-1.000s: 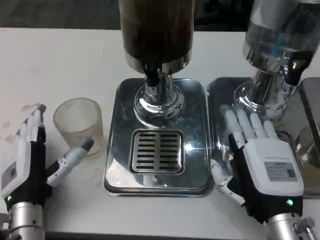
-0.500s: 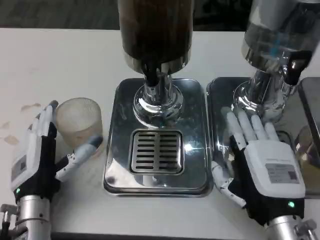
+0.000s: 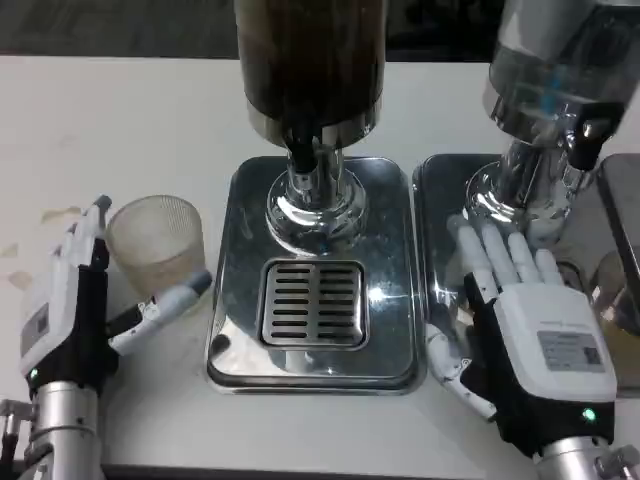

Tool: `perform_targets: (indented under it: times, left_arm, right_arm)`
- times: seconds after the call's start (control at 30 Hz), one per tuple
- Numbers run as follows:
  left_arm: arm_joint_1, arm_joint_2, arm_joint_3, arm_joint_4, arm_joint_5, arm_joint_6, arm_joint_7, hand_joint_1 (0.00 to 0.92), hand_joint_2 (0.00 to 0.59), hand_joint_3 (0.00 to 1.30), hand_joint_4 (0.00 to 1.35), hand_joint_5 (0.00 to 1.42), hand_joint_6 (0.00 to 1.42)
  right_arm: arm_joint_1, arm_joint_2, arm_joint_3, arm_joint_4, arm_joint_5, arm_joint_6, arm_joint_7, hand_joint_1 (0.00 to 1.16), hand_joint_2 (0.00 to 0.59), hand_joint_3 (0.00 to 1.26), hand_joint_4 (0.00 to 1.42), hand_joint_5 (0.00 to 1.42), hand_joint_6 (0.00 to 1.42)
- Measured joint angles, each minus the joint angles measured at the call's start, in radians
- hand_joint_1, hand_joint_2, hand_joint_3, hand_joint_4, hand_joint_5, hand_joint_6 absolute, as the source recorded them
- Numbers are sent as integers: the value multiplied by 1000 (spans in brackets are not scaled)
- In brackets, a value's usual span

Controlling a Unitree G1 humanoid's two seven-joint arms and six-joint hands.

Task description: Grasp the cup under the faucet to collect the drink, then remove the cup.

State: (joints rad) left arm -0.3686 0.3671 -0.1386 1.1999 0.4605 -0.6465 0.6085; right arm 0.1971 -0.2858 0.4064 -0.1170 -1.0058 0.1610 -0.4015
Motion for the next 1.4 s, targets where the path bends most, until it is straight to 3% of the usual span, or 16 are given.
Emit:
perform_targets:
  times: [0.17, 0.3, 0.53, 0.67, 0.77, 1.0, 1.1, 1.4]
  left_arm:
    - [-3, 1, -5, 7, 1, 0, -14, 373, 32, 0, 0, 60, 36]
    - [-9, 1, -5, 7, 1, 0, -6, 437, 38, 0, 0, 192, 168]
    - [-17, -5, -3, 22, -2, -8, 20, 486, 40, 60, 166, 384, 363]
    - [-28, -13, -1, 26, -4, -9, 52, 530, 39, 185, 311, 562, 596]
    - [-32, -15, -1, 26, -16, -14, 65, 565, 40, 330, 479, 777, 903]
    - [-33, -26, -4, 29, -20, -28, 85, 643, 2, 770, 966, 1153, 1303]
    - [-32, -27, -10, 29, -15, -28, 103, 656, 0, 825, 1028, 1195, 1350]
    - [-24, -28, -36, 28, 26, -25, 208, 650, 0, 845, 1031, 1181, 1337]
  right_arm:
    - [4, 3, 0, -7, -15, 1, 0, 171, 534, 13, 0, 0, 0]
    - [6, 7, 1, -7, -17, 1, 2, 170, 534, 13, 0, 0, 0]
    - [20, 7, -1, -11, -28, 6, 4, 167, 533, 13, 0, 0, 3]
    - [44, 8, -6, -32, -28, 18, 5, 166, 533, 13, 0, 0, 10]
    - [52, 12, -6, -45, -29, 22, 6, 165, 533, 13, 0, 0, 23]
    - [63, 23, -6, -51, -30, 38, 10, 164, 533, 13, 0, 0, 29]
    - [63, 25, -6, -51, -30, 38, 16, 164, 533, 13, 0, 0, 30]
    - [50, 26, -5, -50, -30, 35, 20, 152, 538, 13, 0, 0, 42]
